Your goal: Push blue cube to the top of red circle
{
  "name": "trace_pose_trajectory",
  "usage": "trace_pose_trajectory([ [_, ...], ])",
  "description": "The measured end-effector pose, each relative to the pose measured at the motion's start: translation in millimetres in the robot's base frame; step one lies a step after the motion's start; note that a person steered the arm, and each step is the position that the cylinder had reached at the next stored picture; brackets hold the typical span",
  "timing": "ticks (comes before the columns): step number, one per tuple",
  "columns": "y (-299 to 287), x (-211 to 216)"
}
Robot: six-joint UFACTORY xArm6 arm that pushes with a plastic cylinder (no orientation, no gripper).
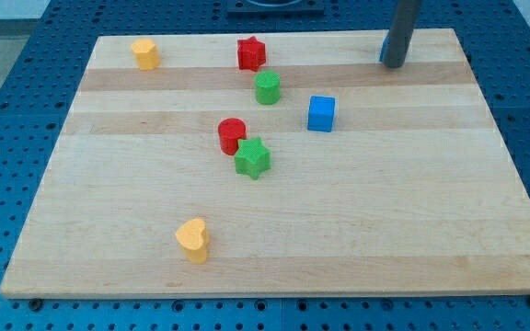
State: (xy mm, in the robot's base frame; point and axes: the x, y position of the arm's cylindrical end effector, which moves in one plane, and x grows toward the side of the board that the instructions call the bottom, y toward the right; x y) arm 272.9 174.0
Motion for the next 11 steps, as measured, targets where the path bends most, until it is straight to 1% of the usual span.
trace_pose_trajectory([
  [1,-41,15],
  [2,-70,20],
  [3,-90,36],
  [4,-44,47],
  [5,-30,84],
  [6,-59,109],
  [7,-115,112],
  [8,-168,109],
  [9,-203,98],
  [10,-206,75],
  [11,-262,83],
])
